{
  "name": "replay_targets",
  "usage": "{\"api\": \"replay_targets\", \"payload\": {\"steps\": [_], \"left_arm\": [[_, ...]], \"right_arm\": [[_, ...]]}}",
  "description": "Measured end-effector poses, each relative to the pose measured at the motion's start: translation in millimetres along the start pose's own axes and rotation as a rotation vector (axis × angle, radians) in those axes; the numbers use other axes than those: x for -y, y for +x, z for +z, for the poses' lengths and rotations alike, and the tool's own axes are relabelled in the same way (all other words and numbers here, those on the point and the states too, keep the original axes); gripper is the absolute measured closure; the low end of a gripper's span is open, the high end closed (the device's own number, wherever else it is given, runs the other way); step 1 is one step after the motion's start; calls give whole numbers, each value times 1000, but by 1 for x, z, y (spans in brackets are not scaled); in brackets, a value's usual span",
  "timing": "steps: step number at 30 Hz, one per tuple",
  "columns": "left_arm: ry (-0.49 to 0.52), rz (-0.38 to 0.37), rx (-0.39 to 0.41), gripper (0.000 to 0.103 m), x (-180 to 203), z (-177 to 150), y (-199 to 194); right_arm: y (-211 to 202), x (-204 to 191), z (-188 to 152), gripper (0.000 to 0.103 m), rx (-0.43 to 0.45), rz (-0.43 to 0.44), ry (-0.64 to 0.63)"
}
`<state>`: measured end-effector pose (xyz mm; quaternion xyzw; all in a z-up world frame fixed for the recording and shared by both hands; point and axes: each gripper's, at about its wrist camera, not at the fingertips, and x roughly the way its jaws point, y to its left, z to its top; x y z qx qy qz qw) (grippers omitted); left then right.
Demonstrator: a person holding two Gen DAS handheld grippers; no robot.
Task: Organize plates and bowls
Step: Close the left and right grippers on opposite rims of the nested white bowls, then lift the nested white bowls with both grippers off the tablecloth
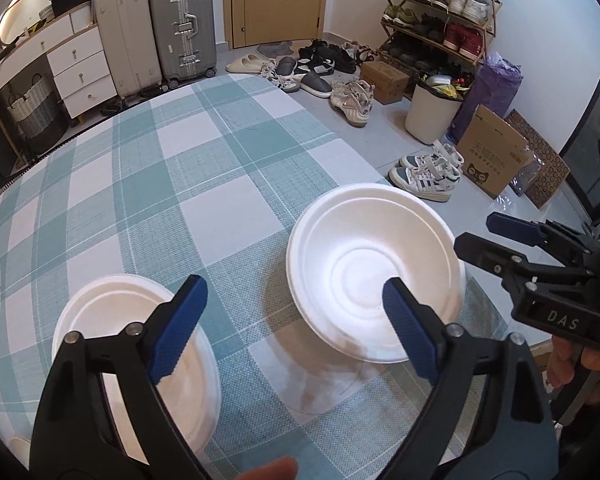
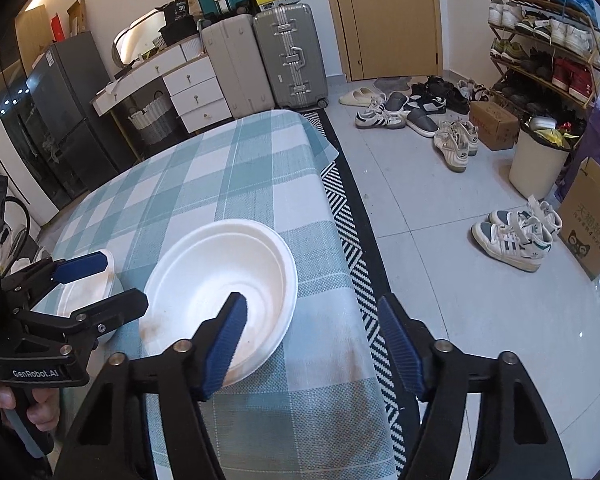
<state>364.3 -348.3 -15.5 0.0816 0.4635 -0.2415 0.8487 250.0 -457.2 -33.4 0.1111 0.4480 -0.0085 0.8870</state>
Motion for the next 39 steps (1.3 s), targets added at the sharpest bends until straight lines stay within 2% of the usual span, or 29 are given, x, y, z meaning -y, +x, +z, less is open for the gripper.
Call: {"api": "replay_targets", "payload": {"steps": [1,3,8,11,13,20,24,39], "left_arm": [[4,-3,-7,27,1,0,3],[5,-4,-23,33,2,0,8],[16,-28,-48,42,3,-3,17],[21,-36,-62,49,5,-5,20],[24,-40,-69,54,6,-6,21],[21,-48,-80,64,4,-7,22],[30,-57,-98,77,6,-10,25],[40,-46,-69,80,14,-11,13]], "right_arm": [[2,0,0,40,-5,2,-1],[6,-1,-1,43,-13,5,-5],[14,-4,-3,48,-32,21,-10],[18,-6,-4,58,-42,31,-10],[20,-8,-5,60,-47,36,-13],[20,-9,-5,77,-40,39,-22],[20,-13,-6,86,-43,41,-43],[8,-19,-5,89,-18,15,-63]]}}
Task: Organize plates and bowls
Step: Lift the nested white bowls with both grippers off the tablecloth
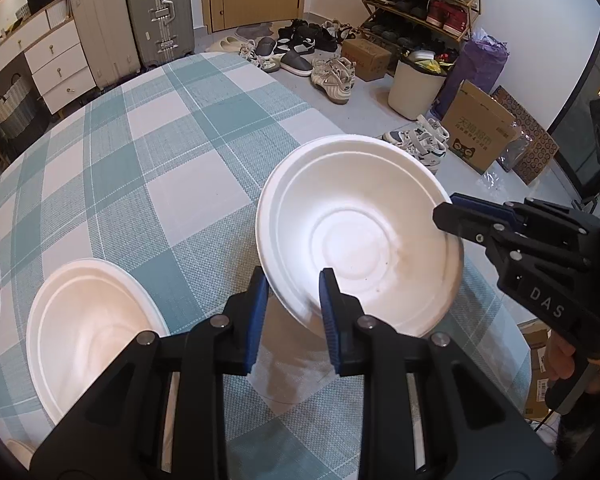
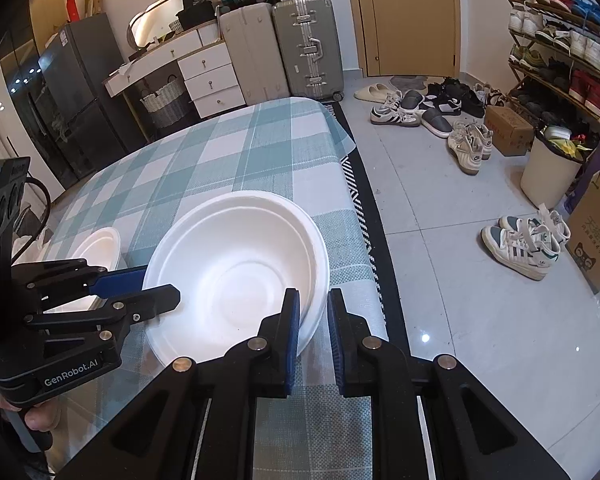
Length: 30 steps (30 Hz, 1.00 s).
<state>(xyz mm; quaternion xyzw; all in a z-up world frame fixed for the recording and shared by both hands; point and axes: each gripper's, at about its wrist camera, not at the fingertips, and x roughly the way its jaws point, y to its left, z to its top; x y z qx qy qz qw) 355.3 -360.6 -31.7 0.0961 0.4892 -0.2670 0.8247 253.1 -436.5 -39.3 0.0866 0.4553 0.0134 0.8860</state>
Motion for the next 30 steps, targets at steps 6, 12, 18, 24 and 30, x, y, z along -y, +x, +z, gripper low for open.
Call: {"api": "replay_targets", "payload": {"steps": [6,12,18,24,30], "left_arm": [[1,10,35,80,-1,-1,-20],[-11,18,76,80,-6,-4,-44],[-32,33,119,80,-19,-11,-73],[-66,52,159,80,-39,-23,-105],[-102,78,192,80,-63,-39,-135]], "right_arm": [[-17,-8,4,89,28,-2,-14],[-35,-22,11,89,55,-5,-34],[-50,-43,18,89,80,0,-65],[-63,-73,26,89,103,15,-106],[-71,-108,30,89,120,34,-149]]}}
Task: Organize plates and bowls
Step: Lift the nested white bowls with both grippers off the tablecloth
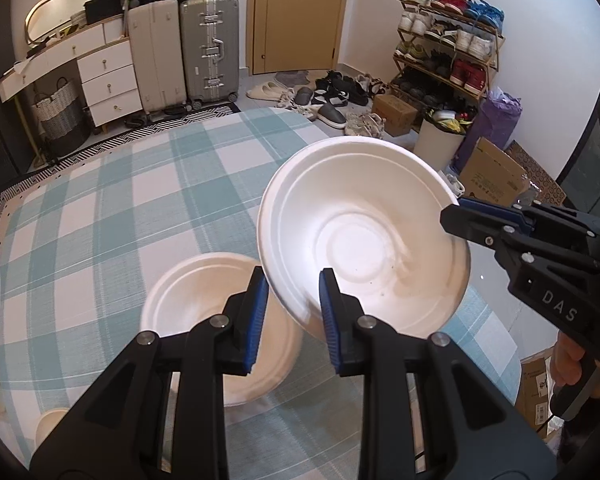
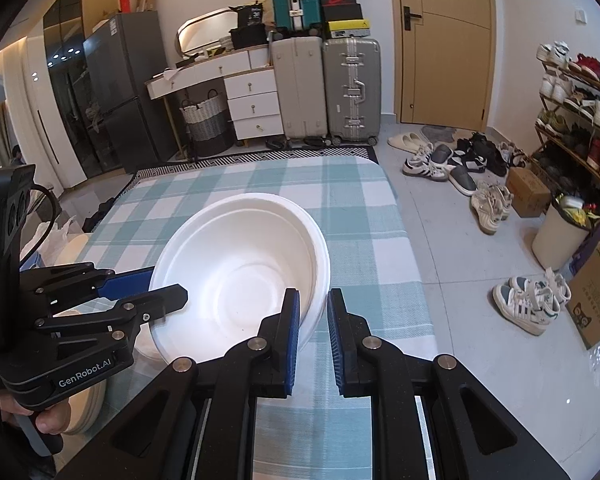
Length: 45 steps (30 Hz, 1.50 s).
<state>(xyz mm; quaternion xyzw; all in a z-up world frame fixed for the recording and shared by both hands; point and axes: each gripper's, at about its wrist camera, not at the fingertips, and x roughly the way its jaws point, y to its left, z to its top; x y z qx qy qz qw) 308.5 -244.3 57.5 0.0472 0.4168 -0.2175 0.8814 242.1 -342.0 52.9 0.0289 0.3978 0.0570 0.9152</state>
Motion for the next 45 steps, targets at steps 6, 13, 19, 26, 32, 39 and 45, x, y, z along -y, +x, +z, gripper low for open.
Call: {"api": "replay_targets", "payload": {"steps": [6,13,19,26,32,39,45], "left_arm": [[-34,28,24,80,-29,-9,-23],[-75,68,26,80,-61,-25,-38],[-106,100,13,80,-82,-37,-36],[-131,123,-7,80,-98,-46,-22],[-137,143,-31,80,-103,-51,-5],[-137,158,-58,80,-105,-54,16],[-126,172,-73,80,-104,-55,31]], "right_arm": [[-1,-33,5,89,4,23,-39],[13,-66,9,89,-11,52,-77],[30,-90,8,88,-32,78,-107],[51,-106,4,88,-61,90,-133],[68,-110,-1,88,-86,78,-153],[83,-110,-7,88,-111,61,-164],[92,-108,-13,88,-122,50,-166]]}}
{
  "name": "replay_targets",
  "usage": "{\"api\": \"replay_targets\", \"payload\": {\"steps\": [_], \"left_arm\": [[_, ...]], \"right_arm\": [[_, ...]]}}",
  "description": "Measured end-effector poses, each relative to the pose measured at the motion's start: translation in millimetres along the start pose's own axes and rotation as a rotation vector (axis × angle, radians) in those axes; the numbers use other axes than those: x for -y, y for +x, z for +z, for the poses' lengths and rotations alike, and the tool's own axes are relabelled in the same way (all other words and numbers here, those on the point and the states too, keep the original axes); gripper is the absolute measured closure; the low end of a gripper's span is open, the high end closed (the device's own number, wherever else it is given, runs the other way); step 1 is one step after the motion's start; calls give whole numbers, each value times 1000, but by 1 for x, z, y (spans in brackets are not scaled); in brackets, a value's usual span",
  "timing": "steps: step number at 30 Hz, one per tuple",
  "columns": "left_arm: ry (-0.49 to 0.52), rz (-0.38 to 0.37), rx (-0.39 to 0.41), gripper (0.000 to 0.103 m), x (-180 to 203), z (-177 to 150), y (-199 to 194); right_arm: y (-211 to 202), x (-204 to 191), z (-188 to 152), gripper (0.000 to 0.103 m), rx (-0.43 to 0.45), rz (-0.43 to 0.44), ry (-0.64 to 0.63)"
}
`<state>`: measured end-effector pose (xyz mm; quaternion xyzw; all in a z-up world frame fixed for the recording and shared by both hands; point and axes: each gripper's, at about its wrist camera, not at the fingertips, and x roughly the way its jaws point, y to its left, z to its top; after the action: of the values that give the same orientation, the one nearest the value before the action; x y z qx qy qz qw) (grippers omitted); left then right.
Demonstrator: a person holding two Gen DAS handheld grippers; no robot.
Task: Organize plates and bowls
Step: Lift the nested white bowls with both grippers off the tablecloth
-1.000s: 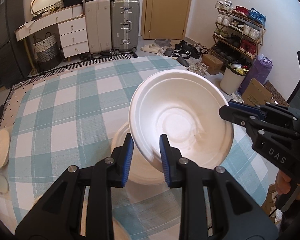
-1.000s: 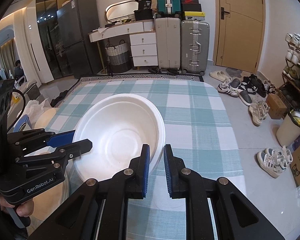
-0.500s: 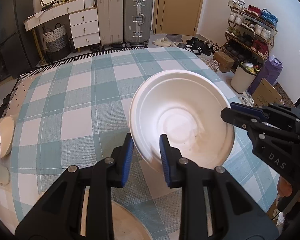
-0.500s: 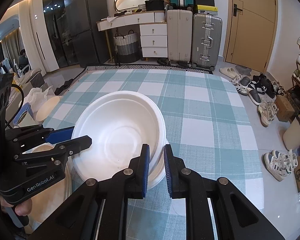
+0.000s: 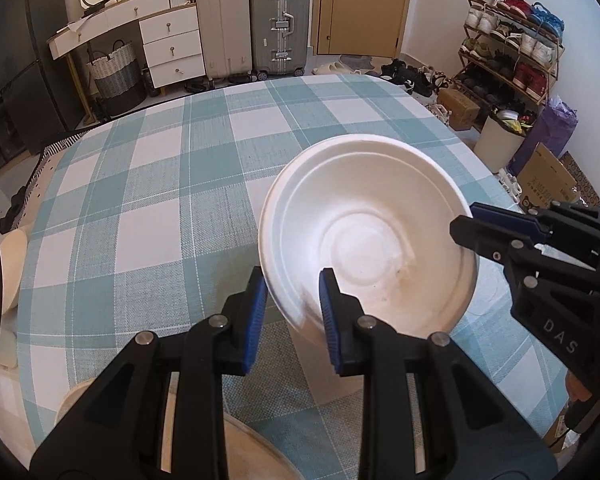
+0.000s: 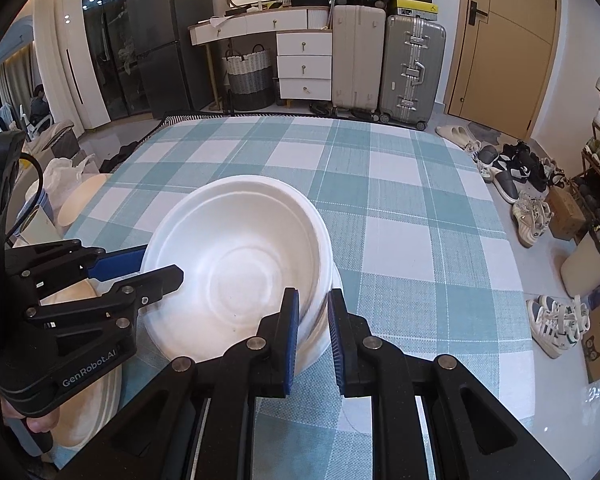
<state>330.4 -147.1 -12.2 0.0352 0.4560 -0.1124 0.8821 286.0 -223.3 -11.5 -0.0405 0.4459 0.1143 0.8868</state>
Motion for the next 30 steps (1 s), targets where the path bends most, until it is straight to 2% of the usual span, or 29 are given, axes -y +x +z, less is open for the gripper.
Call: {"api": "replay_targets", "payload": {"steps": [13,30], "left_arm": [[31,31,-32,80,8,-2,26],[52,36,-42,79,9,-3,32]], "right_arm": [[9,3,-5,88,-18,-14,3],[20,4,-8,86,-38,-27,-3]]}}
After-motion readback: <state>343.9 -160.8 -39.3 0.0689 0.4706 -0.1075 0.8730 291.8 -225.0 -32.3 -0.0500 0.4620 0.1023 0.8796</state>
